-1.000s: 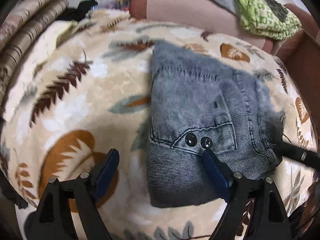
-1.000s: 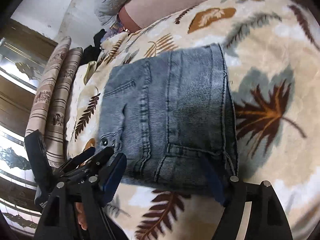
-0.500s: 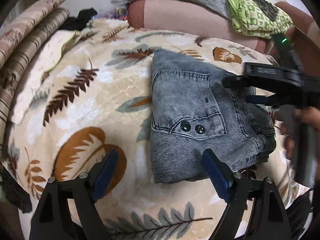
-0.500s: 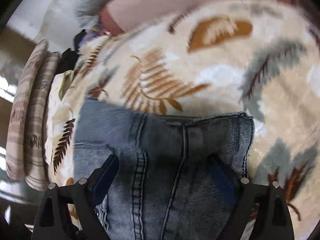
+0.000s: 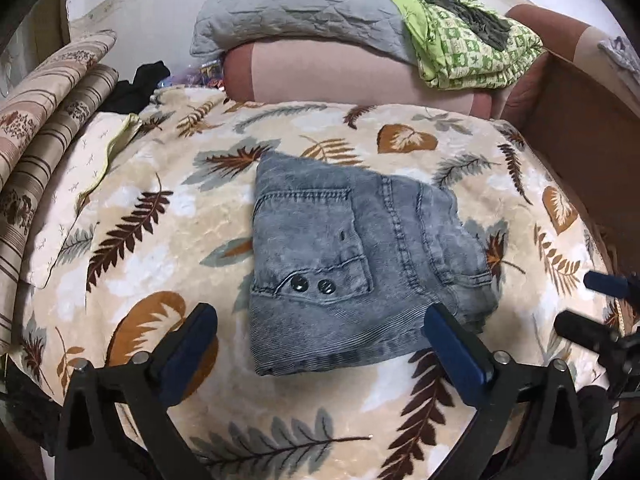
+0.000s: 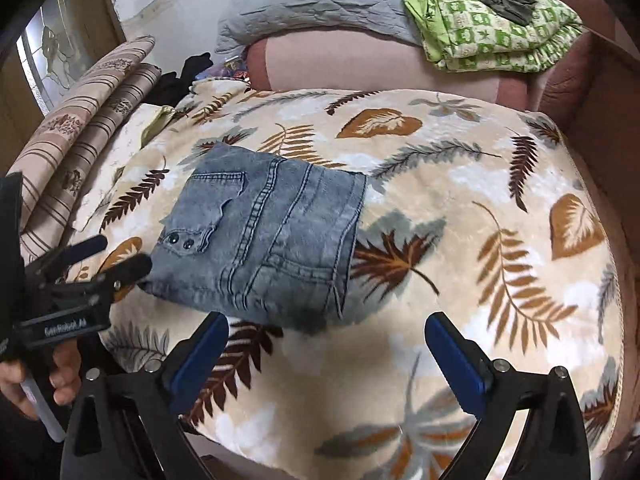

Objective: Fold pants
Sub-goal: 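Release the folded jeans and withdraw both grippers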

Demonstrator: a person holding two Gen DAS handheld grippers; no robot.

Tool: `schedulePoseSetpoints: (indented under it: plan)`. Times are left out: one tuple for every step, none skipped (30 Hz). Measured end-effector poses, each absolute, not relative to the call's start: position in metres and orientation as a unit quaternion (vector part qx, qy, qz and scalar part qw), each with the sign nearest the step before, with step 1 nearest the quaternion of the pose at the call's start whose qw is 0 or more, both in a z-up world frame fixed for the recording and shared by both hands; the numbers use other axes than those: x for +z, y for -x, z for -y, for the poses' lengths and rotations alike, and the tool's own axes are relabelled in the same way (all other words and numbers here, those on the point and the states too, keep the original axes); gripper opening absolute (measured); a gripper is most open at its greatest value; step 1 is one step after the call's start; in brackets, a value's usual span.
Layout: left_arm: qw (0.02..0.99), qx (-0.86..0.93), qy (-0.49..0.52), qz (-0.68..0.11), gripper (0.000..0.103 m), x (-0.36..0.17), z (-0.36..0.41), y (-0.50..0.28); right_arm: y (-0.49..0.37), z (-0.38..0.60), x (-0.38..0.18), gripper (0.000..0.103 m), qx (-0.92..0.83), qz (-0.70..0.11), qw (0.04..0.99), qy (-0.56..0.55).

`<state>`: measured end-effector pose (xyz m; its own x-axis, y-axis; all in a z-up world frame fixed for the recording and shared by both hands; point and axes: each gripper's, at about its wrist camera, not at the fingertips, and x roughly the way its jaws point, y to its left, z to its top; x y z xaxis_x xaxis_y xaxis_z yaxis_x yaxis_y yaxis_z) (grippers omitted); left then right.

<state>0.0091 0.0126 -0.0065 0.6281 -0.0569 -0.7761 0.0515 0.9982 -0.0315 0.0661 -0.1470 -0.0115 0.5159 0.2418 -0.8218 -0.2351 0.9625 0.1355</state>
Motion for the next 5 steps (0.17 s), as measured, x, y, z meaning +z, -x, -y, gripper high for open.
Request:
schedulePoseSetpoints:
  plan:
    - [0.903,-0.032,0.001,-0.428,0.103,-0.0051,-0.0105,-0.0093,-0.0652,0.1461,-0.0122,0.1,0.138,-0.472,0.871,-0.002]
    - [0.904,-0.033,-0.004,-0.427,0.103,-0.0037,-0.0082,-0.0101,-0.0647,0.1446,-0.0124,0.1,0.144,-0.472,0.87,-0.001]
    - [0.903,-0.032,-0.005,-0.428,0.103,-0.0026,-0.0069,-0.0106,-0.0642,0.1429,-0.0128,0.1,0.145,-0.471,0.87,-0.001]
    - [0.903,-0.034,-0.004,-0.429,0.103,-0.0019,-0.0065,-0.0106,-0.0644,0.1416,-0.0131,0.1,0.146,-0.471,0.87,-0.002]
    - [0.903,-0.034,-0.001,-0.429,0.103,-0.0011,-0.0066,-0.0106,-0.0642,0.1402,-0.0129,0.1,0.148,-0.47,0.87,-0.005]
